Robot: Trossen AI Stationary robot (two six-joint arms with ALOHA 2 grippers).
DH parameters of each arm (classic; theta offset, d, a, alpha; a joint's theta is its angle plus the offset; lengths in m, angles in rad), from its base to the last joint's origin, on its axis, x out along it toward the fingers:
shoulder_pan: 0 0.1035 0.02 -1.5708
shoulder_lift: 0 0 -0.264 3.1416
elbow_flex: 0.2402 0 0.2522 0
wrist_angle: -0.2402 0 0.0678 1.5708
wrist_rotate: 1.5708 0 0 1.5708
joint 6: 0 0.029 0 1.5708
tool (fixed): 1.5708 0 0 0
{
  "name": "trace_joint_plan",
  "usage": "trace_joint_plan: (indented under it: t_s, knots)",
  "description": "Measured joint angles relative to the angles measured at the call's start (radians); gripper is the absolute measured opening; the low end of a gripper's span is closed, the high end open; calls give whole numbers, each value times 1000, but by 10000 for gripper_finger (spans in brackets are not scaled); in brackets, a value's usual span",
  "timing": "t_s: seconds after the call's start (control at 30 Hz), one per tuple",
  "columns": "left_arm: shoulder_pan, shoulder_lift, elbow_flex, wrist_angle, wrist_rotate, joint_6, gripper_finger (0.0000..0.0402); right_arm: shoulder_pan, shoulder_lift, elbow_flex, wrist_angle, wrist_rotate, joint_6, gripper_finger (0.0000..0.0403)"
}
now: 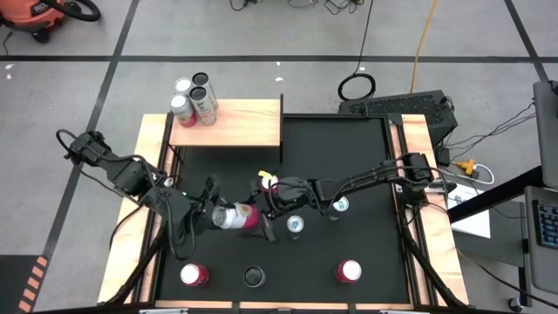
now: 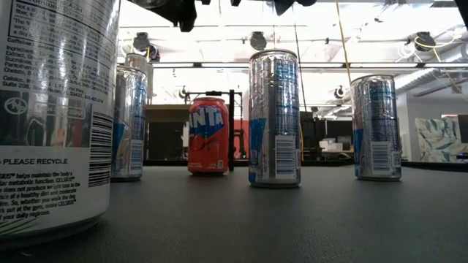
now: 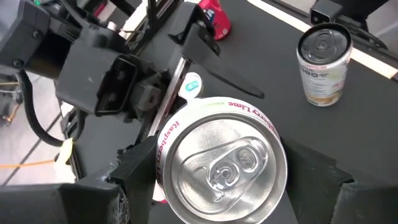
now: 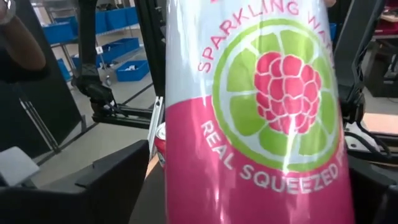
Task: Place canned beverage on shelf
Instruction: Put the pink soda can on the shelf aligned with the other pink soda cans
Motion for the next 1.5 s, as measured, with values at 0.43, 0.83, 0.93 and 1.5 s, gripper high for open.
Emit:
trace_joint_plan:
  t_s: [0.43,0.83,0.93,1.5]
  knots:
    - [16,14,0,5,19,-34,304,0,0,-2,-7,1,-67,263]
    - [12,23,-1,-18,-83,-382,383,0,-7,-3,-25,44,-123,269]
    - [3,-3,-1,-31,-126,-503,385,0,-22,-2,-22,74,-127,267]
    - [-48,-42,-1,-67,-489,-982,386,54,-47,0,-58,671,-232,267]
